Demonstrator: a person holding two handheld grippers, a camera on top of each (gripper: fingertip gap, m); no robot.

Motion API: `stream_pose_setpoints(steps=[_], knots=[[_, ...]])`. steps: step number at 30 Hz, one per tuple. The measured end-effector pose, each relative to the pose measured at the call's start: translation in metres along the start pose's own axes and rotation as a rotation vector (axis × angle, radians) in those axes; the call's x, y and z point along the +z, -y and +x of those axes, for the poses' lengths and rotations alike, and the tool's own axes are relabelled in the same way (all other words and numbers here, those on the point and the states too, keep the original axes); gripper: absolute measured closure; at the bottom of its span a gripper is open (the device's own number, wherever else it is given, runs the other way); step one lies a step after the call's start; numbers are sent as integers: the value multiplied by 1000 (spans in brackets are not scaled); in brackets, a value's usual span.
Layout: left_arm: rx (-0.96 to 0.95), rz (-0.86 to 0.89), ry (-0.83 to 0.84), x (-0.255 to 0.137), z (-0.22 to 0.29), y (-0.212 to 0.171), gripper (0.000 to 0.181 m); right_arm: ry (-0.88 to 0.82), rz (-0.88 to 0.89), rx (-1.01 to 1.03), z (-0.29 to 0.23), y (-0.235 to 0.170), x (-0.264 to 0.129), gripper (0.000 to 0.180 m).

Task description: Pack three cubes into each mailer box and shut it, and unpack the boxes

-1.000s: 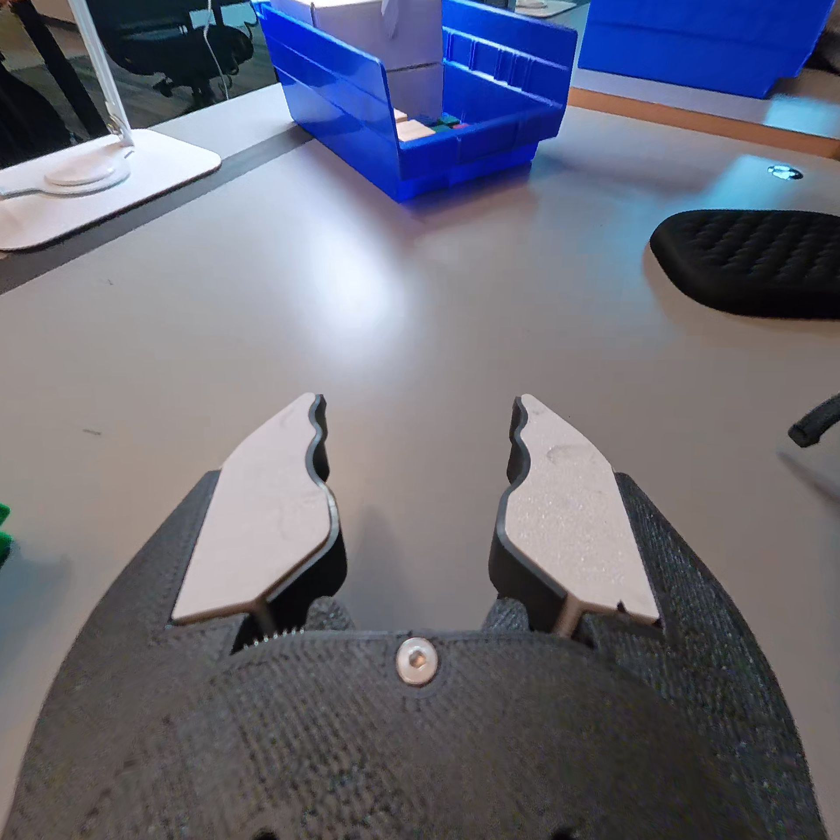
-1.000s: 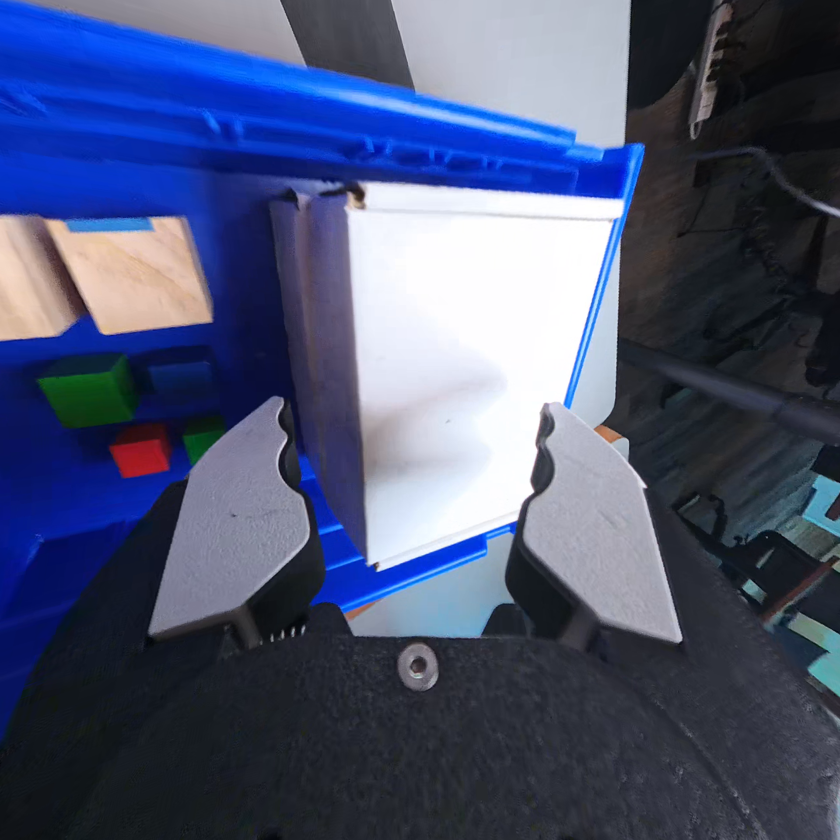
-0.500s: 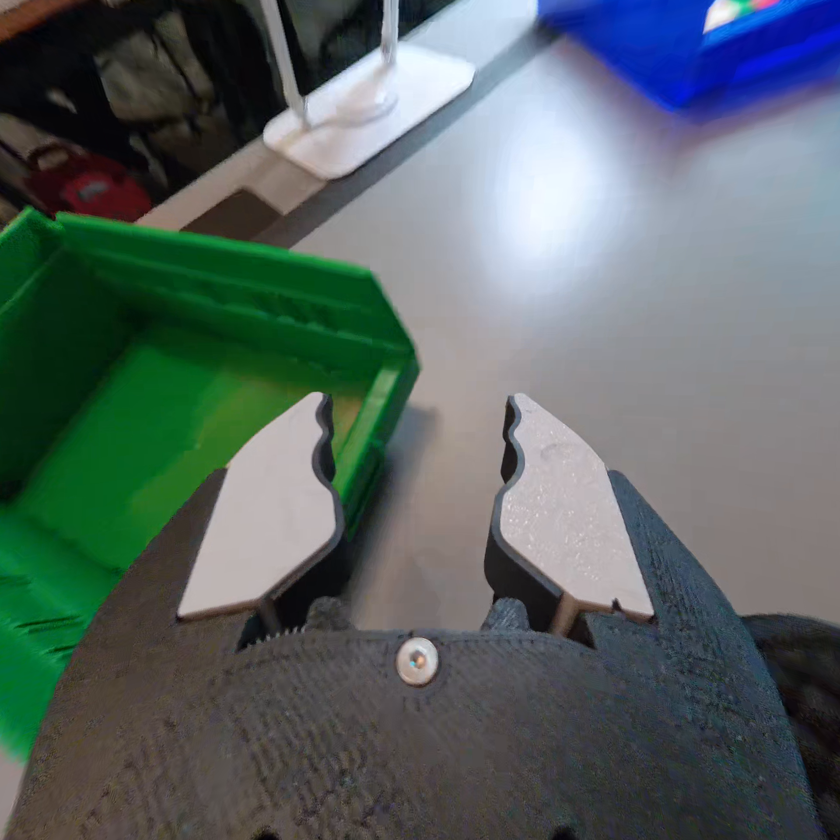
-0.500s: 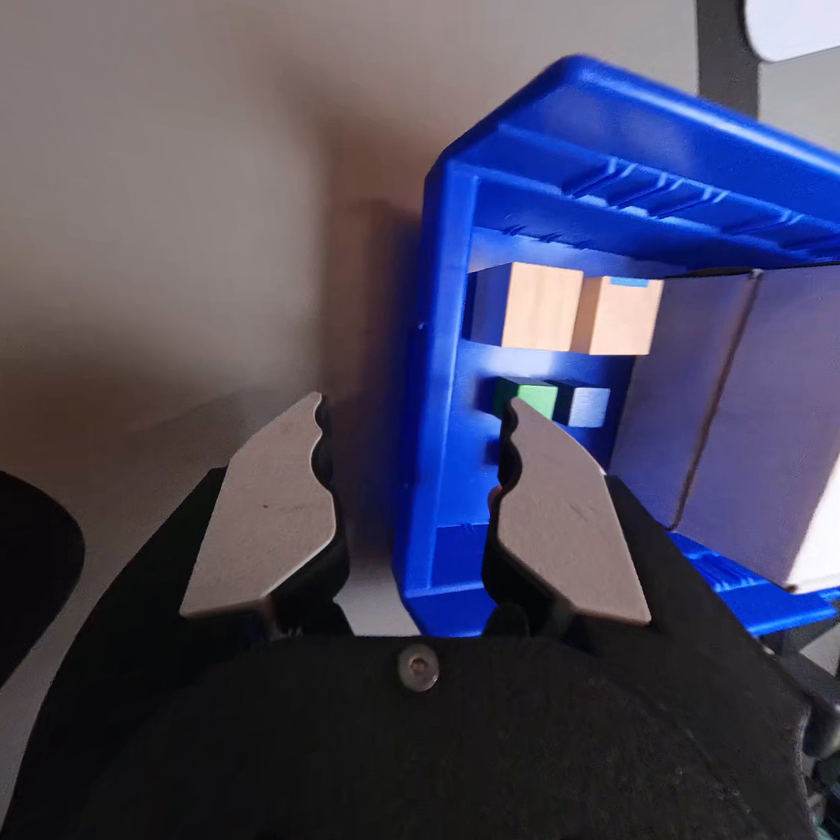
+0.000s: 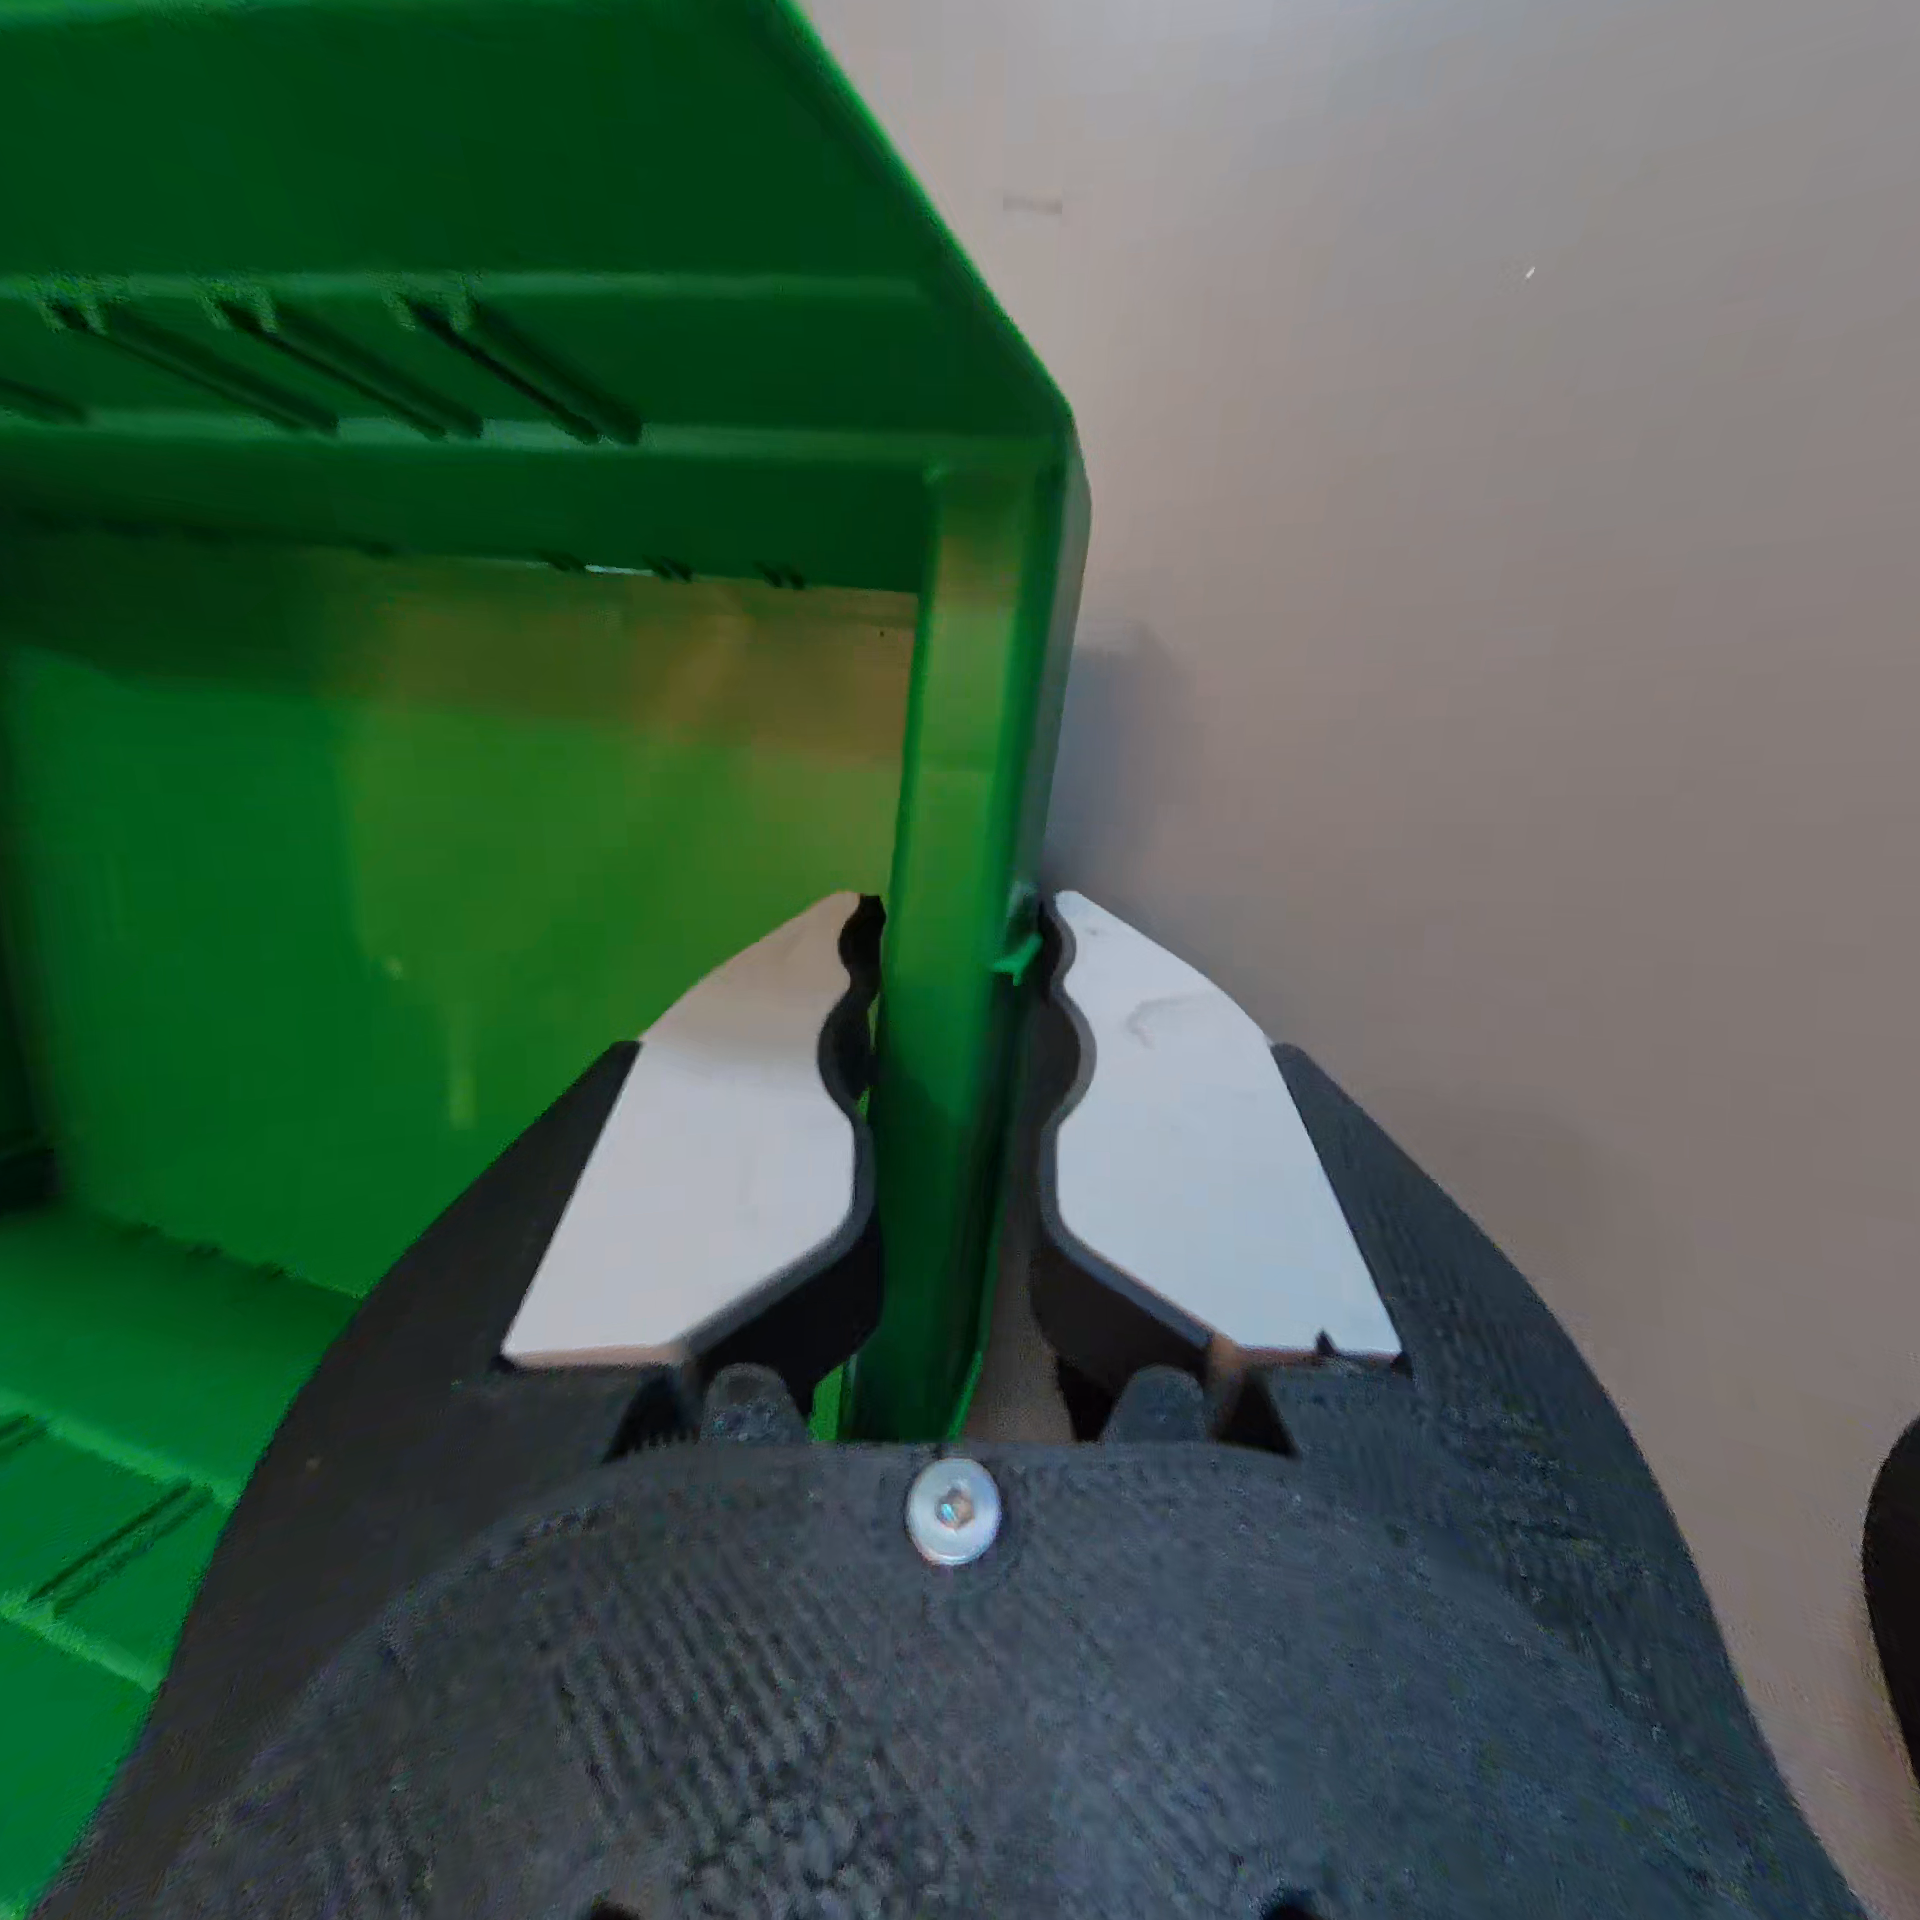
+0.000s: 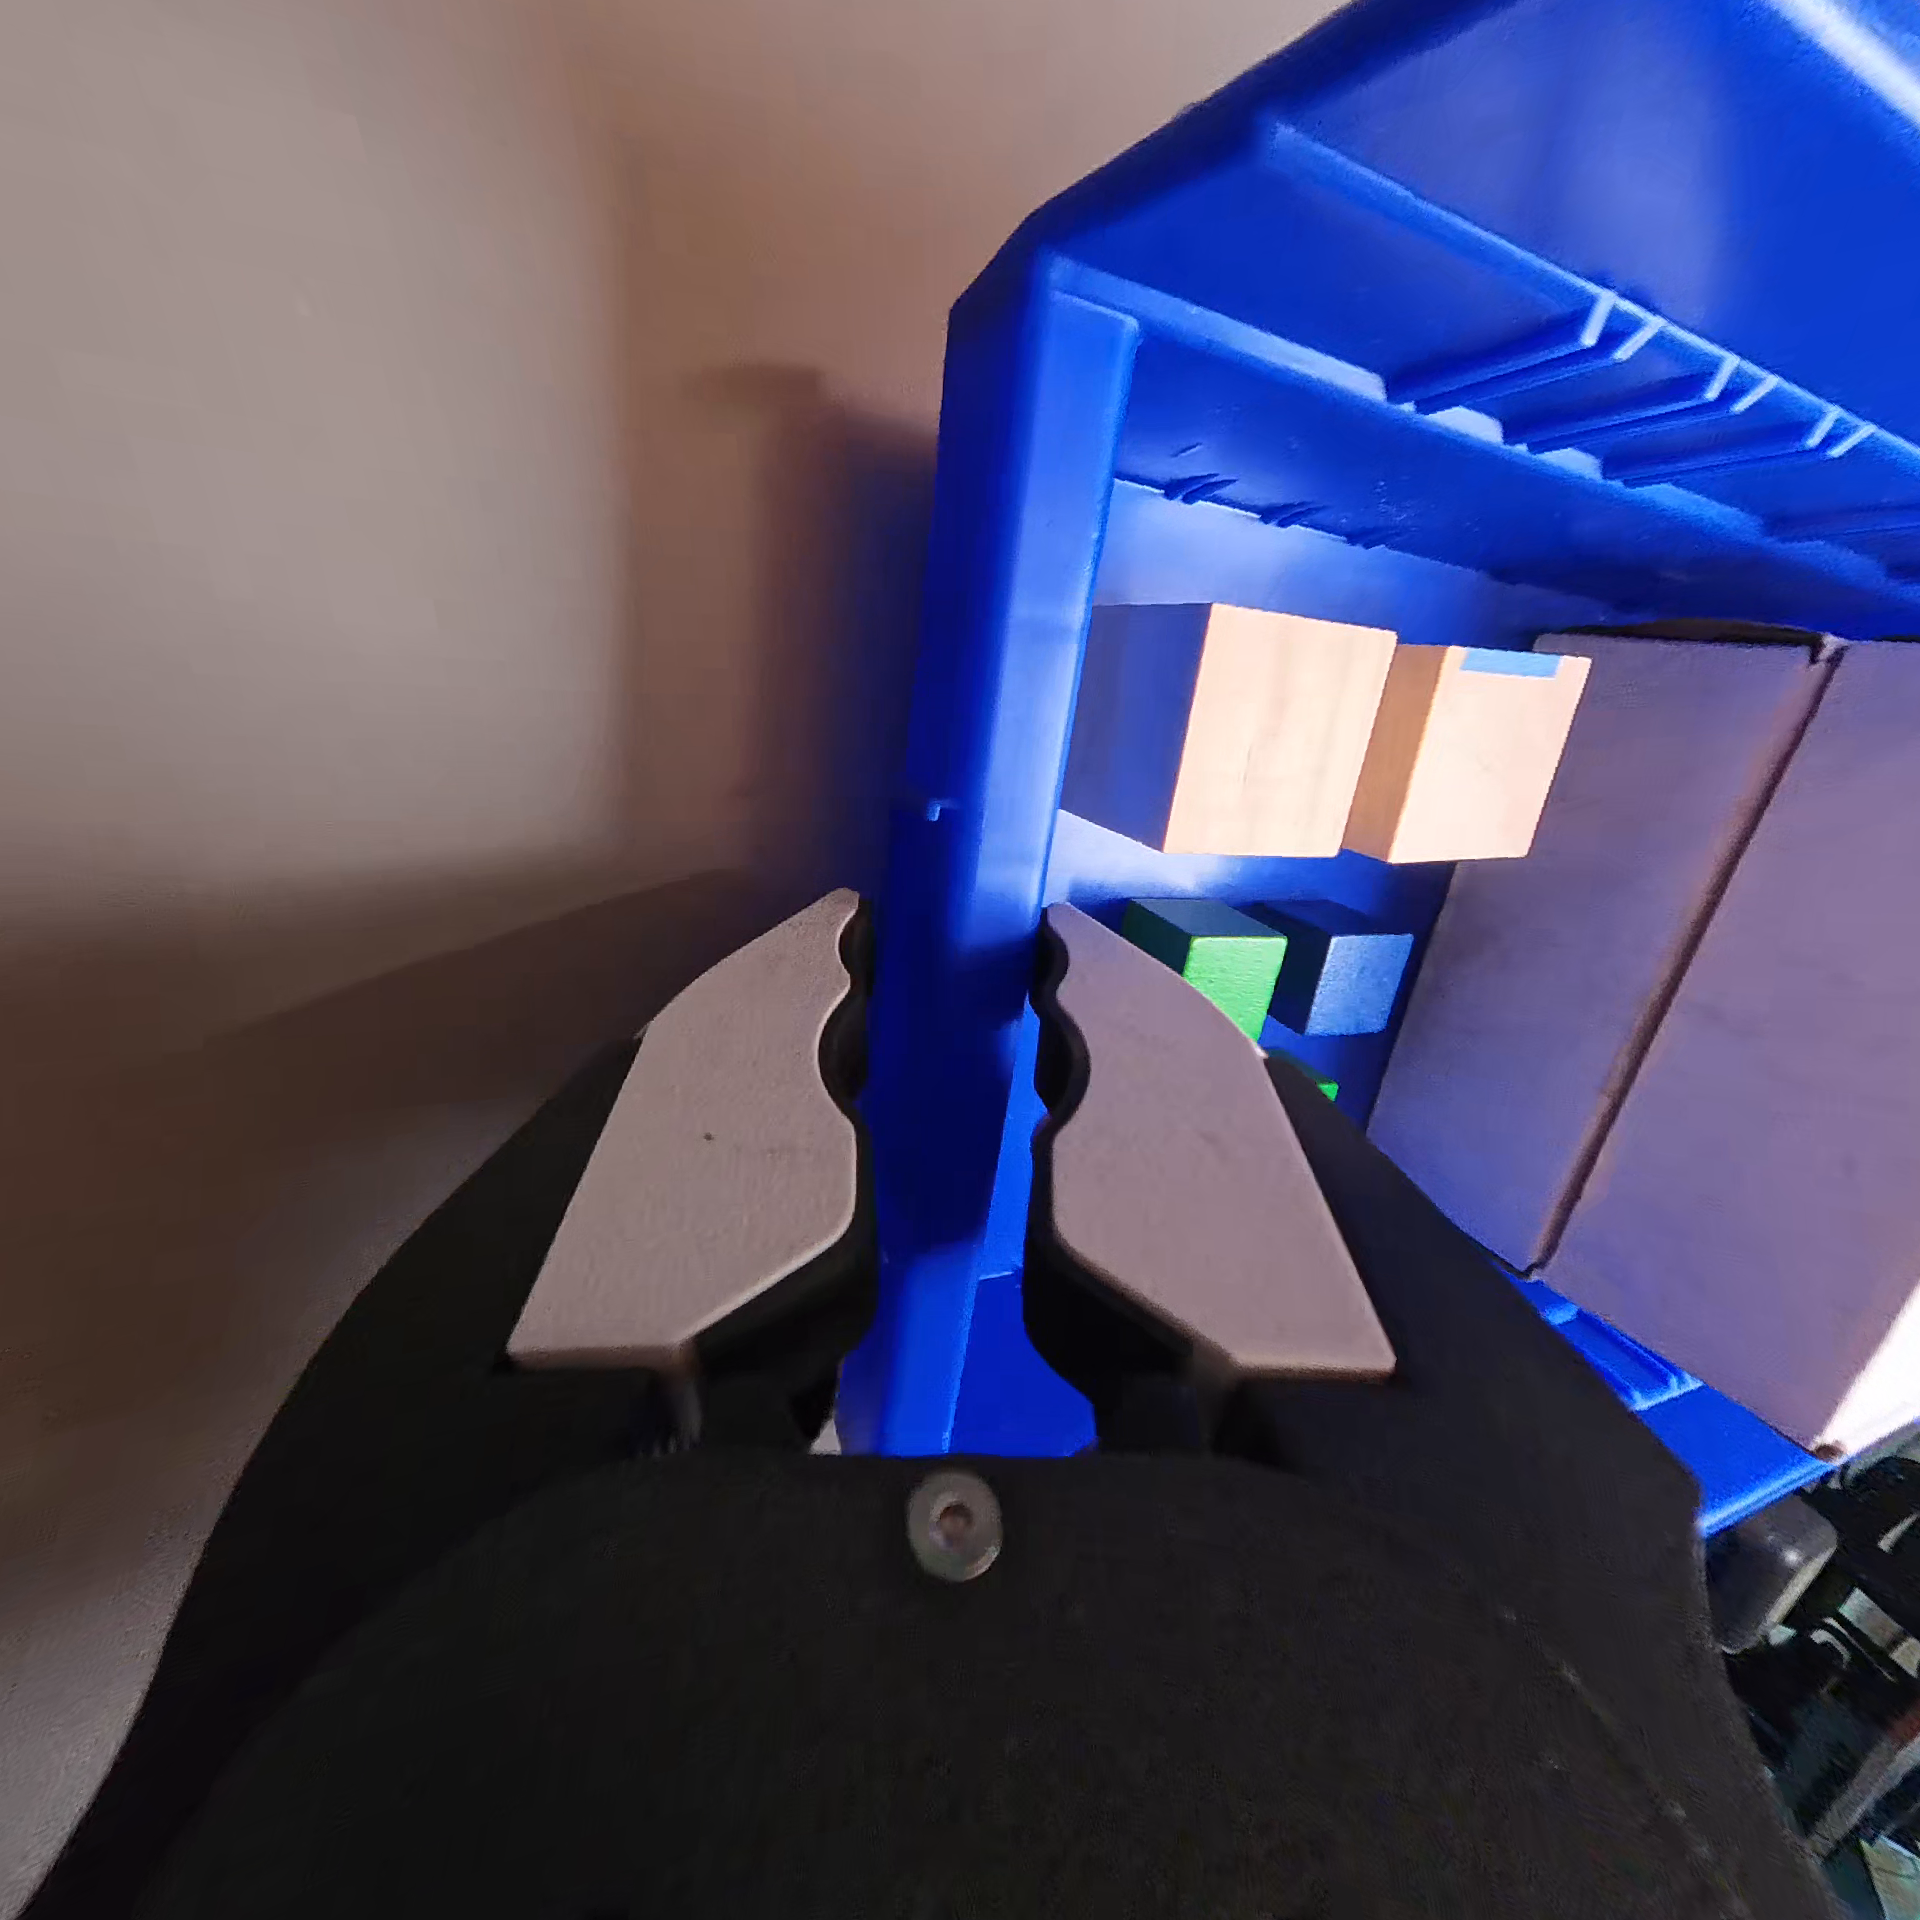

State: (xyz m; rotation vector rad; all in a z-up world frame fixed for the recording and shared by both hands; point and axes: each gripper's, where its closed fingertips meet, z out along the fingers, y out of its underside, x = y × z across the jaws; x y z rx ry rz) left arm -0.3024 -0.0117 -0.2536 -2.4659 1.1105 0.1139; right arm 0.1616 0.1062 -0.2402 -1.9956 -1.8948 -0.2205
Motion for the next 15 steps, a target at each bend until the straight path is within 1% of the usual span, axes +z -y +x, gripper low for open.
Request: stream_pose_setpoints(steps=[3, 7, 15], knots=[[53, 32, -25, 2, 8, 13, 155, -14, 4, -31, -6, 4, -2, 151], [139, 60, -24, 5, 31, 37, 156, 9, 60, -83, -32, 20, -9, 150], [417, 150, -114, 12, 103, 108, 155, 12, 119, -240, -95, 58, -28, 150]])
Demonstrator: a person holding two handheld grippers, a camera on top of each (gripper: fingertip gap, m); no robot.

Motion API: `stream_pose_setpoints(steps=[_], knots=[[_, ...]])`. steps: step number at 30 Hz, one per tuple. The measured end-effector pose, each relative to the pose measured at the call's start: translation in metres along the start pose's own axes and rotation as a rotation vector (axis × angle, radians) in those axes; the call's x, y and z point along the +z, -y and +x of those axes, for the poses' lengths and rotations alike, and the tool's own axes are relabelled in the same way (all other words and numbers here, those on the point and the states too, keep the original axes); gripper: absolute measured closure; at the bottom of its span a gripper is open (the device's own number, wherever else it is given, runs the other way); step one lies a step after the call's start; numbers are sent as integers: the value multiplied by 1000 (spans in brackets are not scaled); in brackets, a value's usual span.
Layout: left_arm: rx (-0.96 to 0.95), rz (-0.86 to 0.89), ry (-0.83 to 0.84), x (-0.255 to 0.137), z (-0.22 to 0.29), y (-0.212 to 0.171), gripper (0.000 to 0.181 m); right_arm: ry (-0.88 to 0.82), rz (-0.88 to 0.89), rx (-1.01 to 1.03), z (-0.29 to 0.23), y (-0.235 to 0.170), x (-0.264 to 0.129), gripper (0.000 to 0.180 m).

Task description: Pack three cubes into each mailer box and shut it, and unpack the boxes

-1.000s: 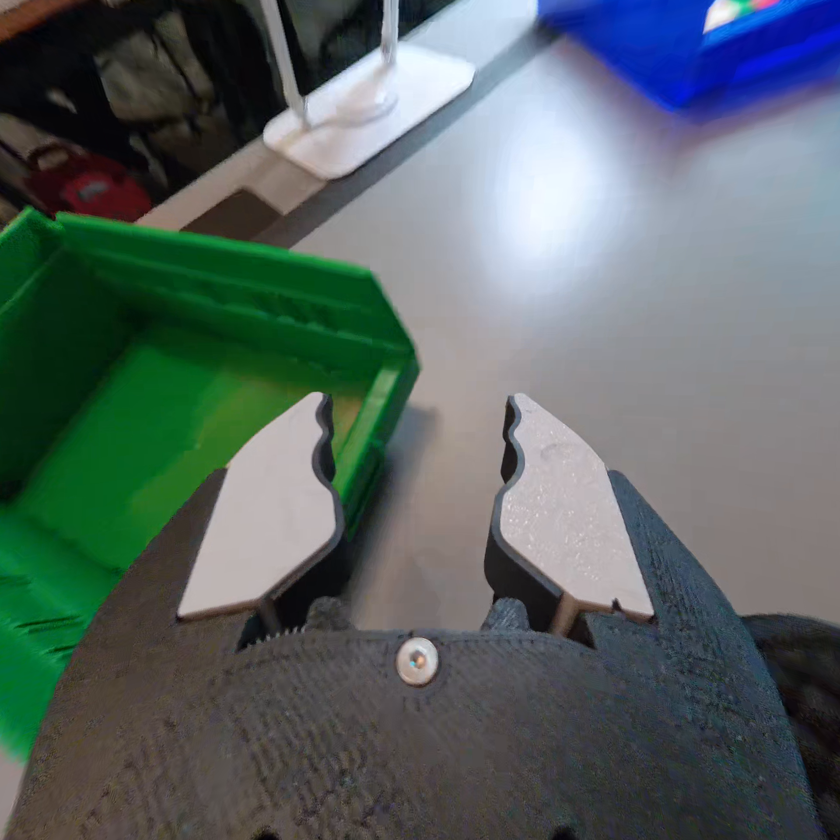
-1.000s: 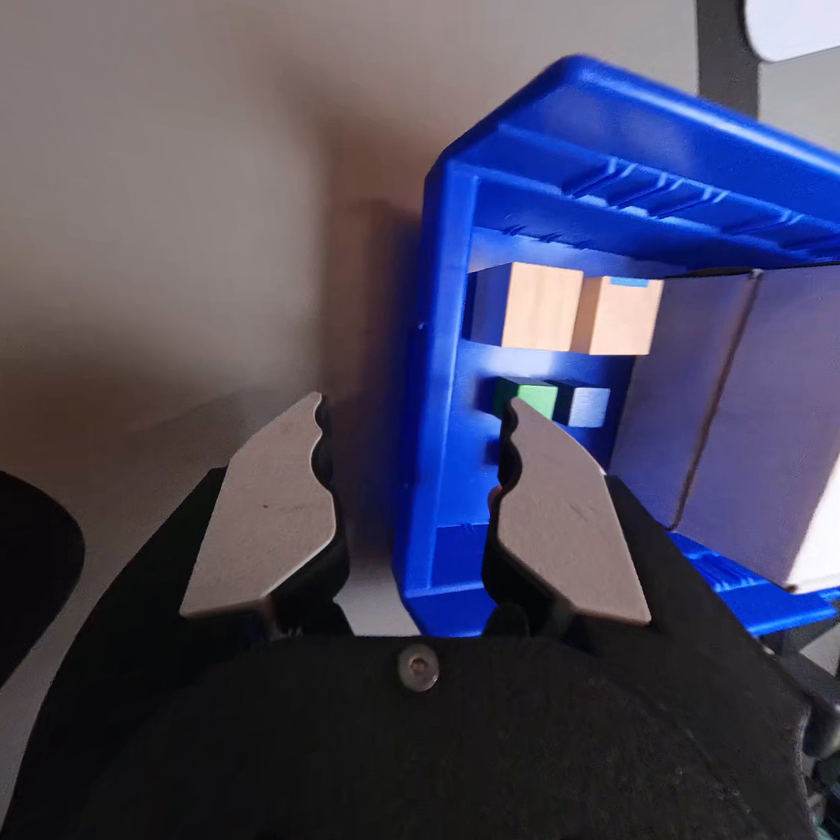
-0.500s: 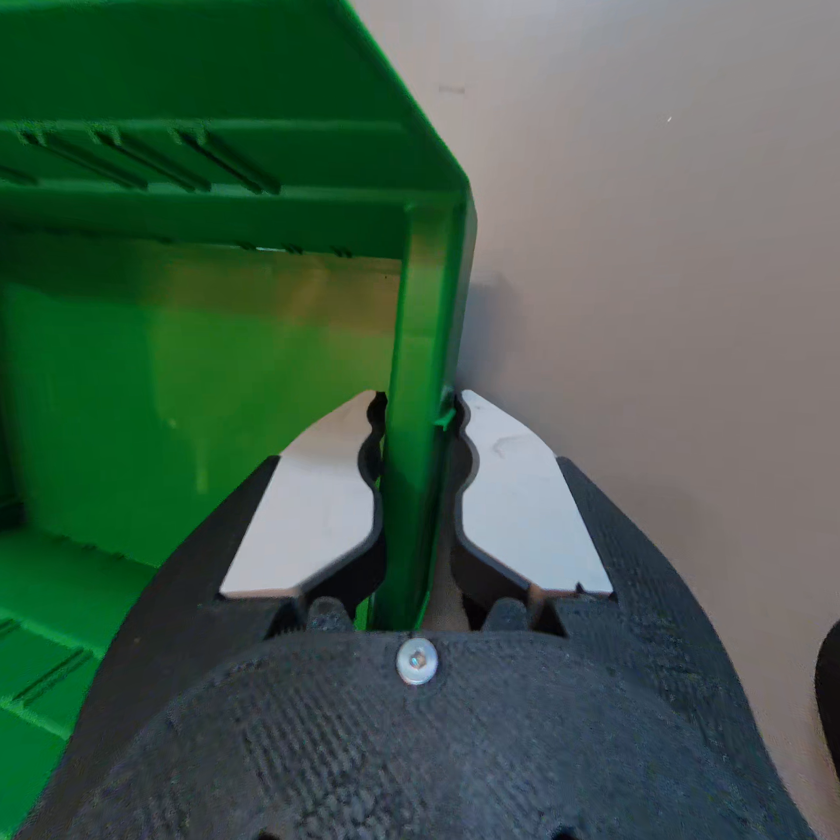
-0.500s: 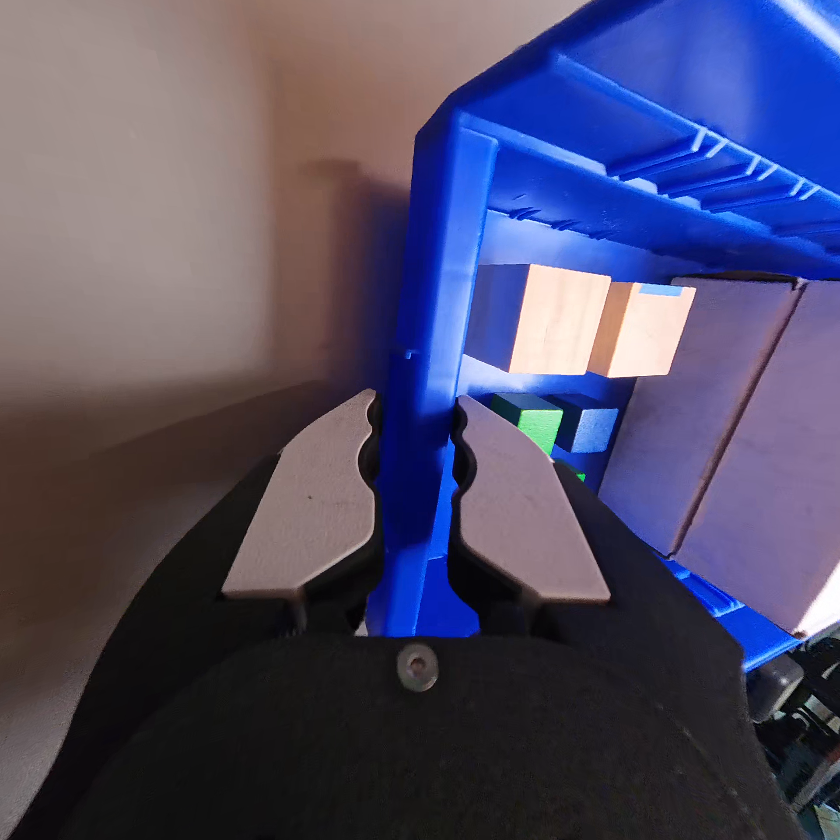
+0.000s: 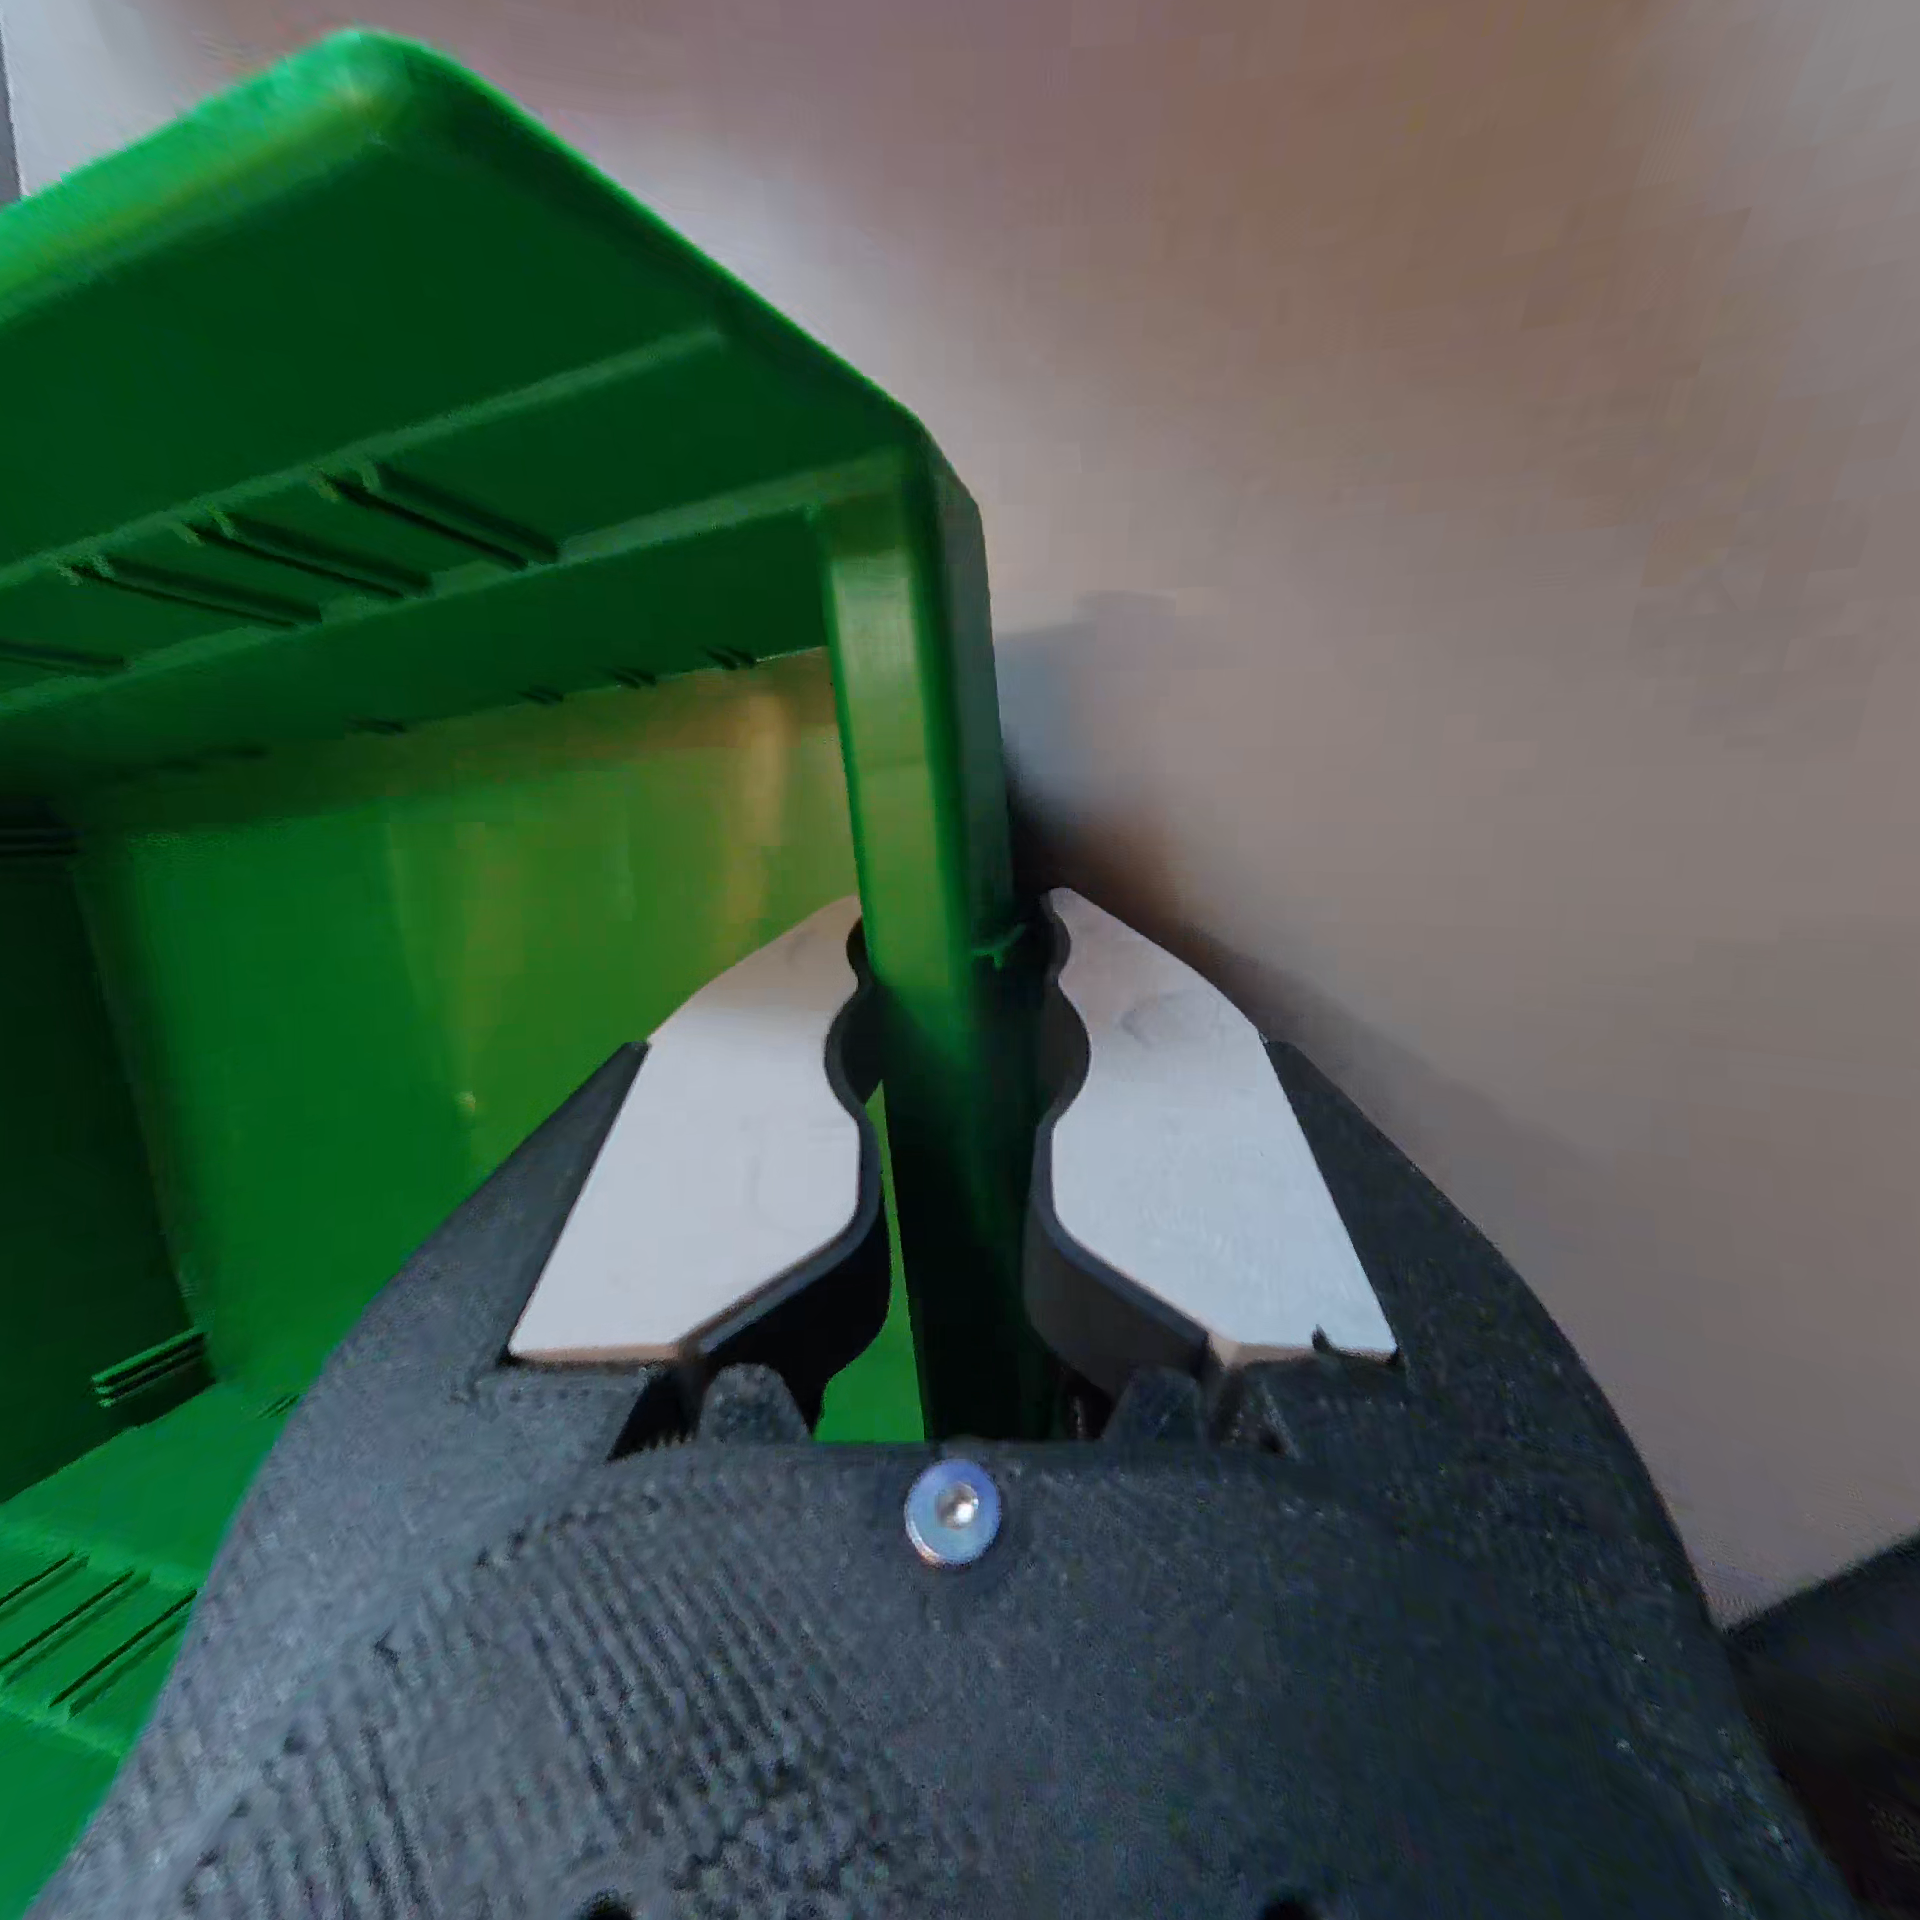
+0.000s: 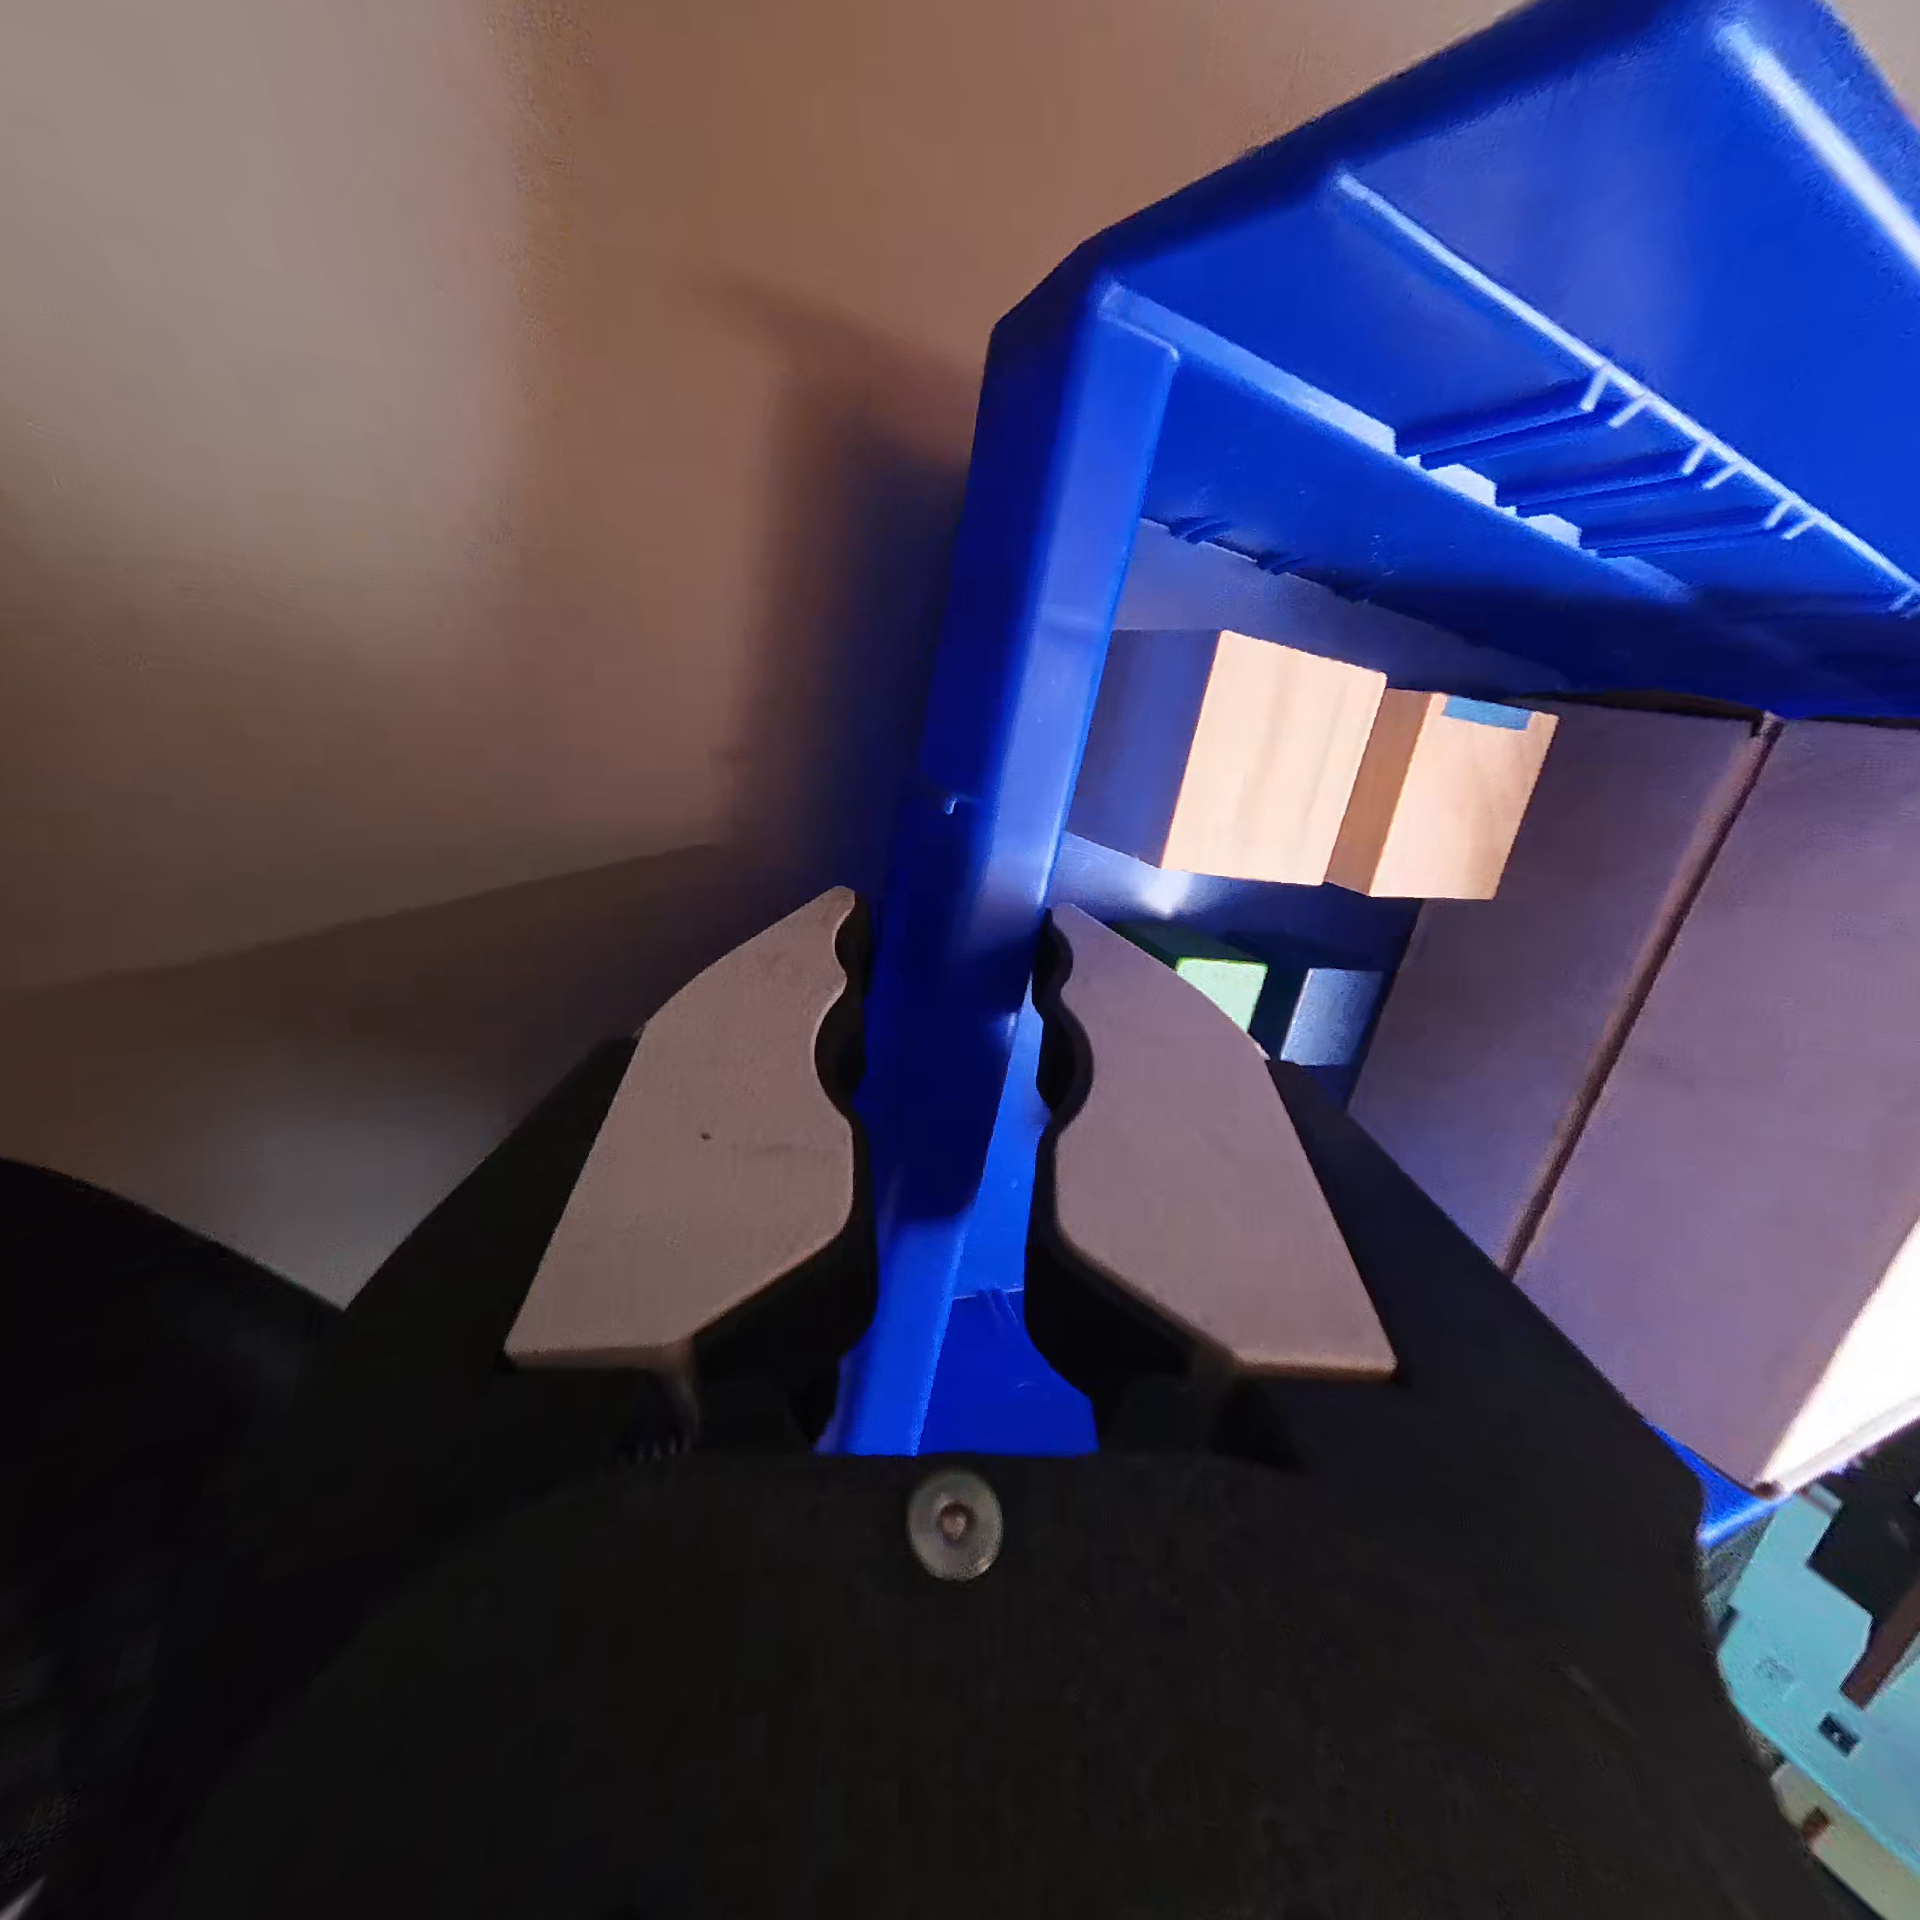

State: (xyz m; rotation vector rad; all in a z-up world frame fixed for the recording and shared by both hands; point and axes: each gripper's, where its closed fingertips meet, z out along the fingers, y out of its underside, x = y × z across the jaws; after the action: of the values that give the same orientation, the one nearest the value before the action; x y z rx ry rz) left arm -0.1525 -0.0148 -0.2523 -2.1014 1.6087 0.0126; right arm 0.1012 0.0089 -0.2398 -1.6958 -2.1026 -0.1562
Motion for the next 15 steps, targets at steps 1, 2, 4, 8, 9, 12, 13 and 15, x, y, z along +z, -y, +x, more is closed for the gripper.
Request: stream_pose_setpoints(steps=[1, 2, 4, 8, 9, 12, 13, 15], knots=[[30, 9, -9, 4, 2, 11, 155, 2, 7, -15, -6, 6, -2, 150], [58, 19, -16, 8, 2, 20, 155, 1, 17, -30, -12, 12, -3, 150], [107, 39, -25, 14, 2, 37, 155, -10, 30, -47, -22, 22, -6, 150], [211, 97, -9, 23, -3, 61, 153, -56, 66, -69, -37, 37, -12, 149], [231, 114, 2, 23, -4, 65, 153, -65, 87, -62, -40, 41, -14, 149], [272, 206, 89, 15, -10, 81, 148, -109, 206, 11, -44, 59, -32, 150], [250, 252, 118, 6, -11, 87, 143, -135, 263, 59, -42, 65, -45, 147], [159, 368, 151, -20, -8, 101, 135, -208, 385, 196, -35, 68, -76, 144]])
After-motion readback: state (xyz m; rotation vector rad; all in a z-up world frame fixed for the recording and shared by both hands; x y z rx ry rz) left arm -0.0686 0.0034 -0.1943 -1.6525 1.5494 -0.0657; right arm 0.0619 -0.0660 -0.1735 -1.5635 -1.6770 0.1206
